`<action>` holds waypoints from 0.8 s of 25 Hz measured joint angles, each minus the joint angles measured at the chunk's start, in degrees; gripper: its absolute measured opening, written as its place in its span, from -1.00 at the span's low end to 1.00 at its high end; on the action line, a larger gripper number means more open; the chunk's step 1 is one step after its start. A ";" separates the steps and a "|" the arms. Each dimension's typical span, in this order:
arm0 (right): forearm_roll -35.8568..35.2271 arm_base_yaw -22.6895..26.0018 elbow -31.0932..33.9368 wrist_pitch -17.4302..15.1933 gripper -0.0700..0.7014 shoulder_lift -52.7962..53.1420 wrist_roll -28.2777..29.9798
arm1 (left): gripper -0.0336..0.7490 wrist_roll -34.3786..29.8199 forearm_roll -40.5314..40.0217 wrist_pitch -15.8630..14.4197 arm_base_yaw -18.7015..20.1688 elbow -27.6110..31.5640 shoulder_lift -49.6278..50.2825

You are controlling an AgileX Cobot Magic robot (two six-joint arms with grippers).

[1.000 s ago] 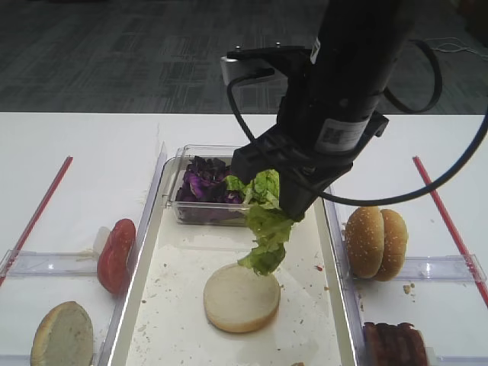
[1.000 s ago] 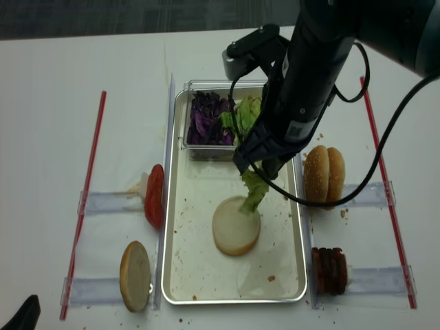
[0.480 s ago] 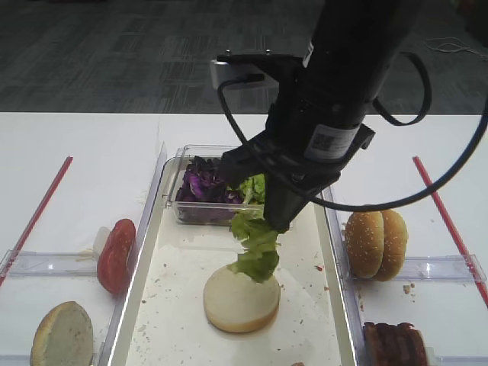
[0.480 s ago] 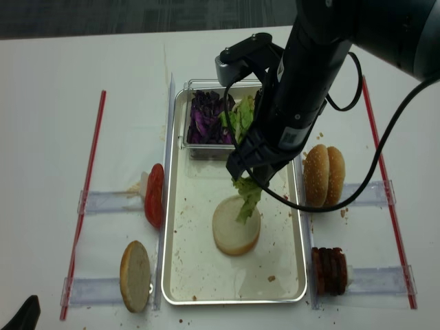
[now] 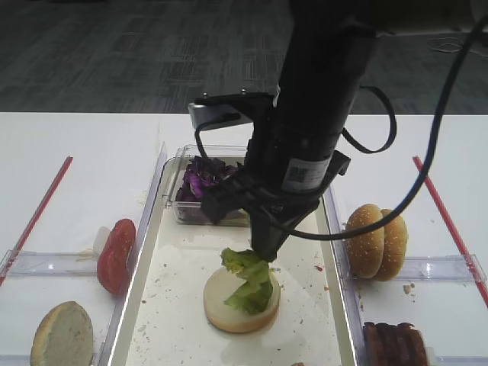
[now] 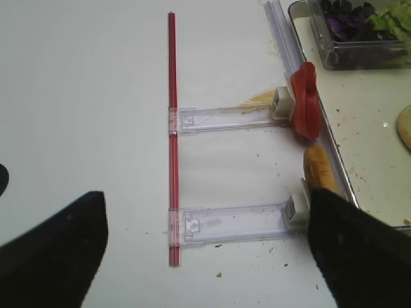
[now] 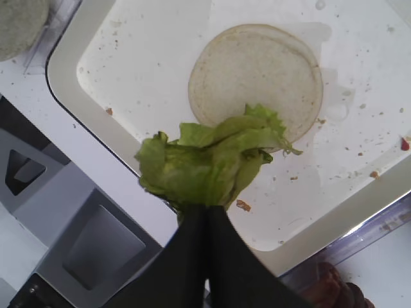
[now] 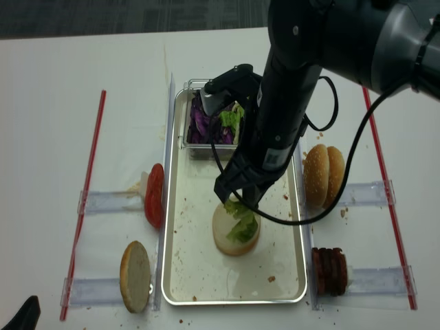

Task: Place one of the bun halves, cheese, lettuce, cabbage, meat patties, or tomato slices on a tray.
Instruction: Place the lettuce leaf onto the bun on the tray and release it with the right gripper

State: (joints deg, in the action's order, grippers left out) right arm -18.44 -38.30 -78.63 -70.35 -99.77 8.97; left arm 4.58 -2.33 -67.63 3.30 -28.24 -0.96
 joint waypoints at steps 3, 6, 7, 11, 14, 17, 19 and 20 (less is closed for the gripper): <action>0.89 0.00 0.00 0.10 -0.72 -1.09 0.00 | 0.66 0.00 0.00 0.00 0.00 0.00 0.00; 1.35 0.00 0.00 0.10 -0.72 -2.15 0.00 | 0.66 0.00 0.00 0.00 0.00 0.00 0.00; 1.34 0.00 0.00 0.20 -0.72 -2.54 0.00 | 0.66 0.00 0.00 -0.03 0.00 0.00 0.00; 1.70 0.00 0.00 0.45 -0.72 -4.34 0.28 | 0.66 0.00 0.00 -0.03 0.00 0.00 0.00; 1.81 0.00 0.00 1.27 -0.72 -6.33 1.26 | 0.66 0.00 0.00 -0.03 0.00 0.00 0.00; 1.81 0.00 0.00 2.68 -0.72 -8.64 1.80 | 0.66 0.00 0.00 -0.03 0.00 0.00 0.00; 1.69 0.00 0.00 4.11 -0.72 -9.52 1.80 | 0.66 0.00 0.00 -0.03 0.00 0.00 0.00; 1.56 0.00 0.00 4.54 -0.72 -9.78 2.14 | 0.66 0.00 0.00 -0.03 0.00 0.00 0.00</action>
State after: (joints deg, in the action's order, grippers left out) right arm -16.88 -38.30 -78.63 -65.81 -109.55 11.11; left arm 4.58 -2.33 -67.66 3.30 -28.24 -0.96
